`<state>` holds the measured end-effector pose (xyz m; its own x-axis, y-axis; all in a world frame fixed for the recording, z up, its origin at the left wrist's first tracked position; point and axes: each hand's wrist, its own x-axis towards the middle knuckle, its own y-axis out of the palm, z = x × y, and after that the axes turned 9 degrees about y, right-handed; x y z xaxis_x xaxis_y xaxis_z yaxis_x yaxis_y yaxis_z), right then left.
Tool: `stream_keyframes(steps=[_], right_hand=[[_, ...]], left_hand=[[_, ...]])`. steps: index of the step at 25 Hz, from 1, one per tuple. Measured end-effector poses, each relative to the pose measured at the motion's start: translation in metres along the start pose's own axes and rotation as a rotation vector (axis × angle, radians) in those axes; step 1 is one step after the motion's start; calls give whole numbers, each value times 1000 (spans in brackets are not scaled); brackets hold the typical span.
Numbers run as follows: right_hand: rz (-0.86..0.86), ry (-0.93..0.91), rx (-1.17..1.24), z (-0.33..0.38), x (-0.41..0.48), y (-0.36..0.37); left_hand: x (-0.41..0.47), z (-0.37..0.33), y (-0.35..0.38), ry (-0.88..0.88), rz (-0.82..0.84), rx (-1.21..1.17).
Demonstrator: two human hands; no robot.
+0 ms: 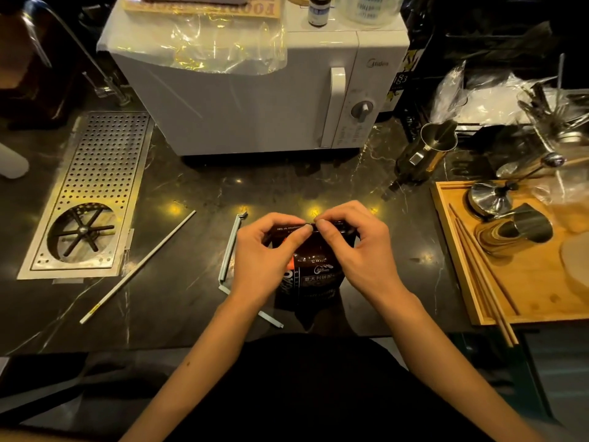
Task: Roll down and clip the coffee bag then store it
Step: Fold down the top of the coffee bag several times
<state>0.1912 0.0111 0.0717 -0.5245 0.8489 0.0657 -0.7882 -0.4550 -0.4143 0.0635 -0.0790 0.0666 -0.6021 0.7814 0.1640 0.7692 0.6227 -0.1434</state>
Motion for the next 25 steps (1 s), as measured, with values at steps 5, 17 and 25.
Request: stream_keyframes(steps=[5, 17, 25], right_hand=[[-74, -57, -136, -1, -2, 6], [-109, -22, -124, -7, 4, -17], [-60, 32, -56, -10, 6, -19]], left_hand=[[5, 0, -11, 175, 130, 167], [13, 3, -15, 156, 80, 241], [12, 6, -19, -23, 65, 37]])
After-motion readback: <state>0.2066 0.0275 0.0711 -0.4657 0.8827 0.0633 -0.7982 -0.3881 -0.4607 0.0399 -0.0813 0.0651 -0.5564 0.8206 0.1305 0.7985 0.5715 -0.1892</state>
